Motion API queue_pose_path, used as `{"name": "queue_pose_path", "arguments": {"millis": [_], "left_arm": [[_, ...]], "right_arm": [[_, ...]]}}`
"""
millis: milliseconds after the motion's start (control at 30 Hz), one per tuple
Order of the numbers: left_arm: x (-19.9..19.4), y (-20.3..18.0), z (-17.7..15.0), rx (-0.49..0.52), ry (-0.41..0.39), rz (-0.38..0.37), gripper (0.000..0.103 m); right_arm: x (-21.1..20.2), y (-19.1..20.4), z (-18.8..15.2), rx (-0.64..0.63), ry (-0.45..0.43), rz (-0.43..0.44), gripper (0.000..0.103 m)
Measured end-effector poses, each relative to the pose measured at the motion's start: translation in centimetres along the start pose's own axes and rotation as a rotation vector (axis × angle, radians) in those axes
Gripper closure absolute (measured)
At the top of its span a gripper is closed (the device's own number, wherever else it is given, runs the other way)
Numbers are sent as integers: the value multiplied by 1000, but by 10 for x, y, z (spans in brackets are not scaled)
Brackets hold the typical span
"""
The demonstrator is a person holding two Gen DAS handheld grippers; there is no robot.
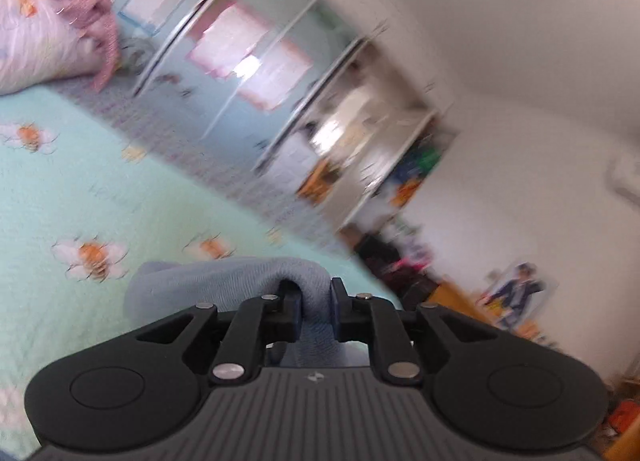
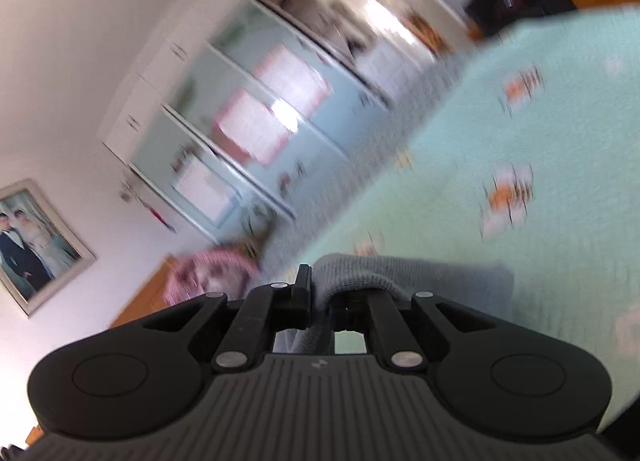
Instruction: Fold clothes
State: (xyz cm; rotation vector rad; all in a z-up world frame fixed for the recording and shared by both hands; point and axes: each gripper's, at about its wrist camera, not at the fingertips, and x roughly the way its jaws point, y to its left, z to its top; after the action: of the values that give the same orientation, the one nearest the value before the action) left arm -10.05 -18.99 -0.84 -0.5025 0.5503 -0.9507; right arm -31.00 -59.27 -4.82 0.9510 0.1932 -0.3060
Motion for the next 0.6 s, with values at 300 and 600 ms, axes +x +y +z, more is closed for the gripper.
{"name": "queue_pose_path", "arguments": {"millis": [300,600], "left_arm": [[-5,53,-55,-182,195,140,85],[-9,60,-59,-193,220,153,57]], "right_arm": [[-1,-32,-57,-36,414,-52,64],[-1,20,-67,-248,468,83,32]]}}
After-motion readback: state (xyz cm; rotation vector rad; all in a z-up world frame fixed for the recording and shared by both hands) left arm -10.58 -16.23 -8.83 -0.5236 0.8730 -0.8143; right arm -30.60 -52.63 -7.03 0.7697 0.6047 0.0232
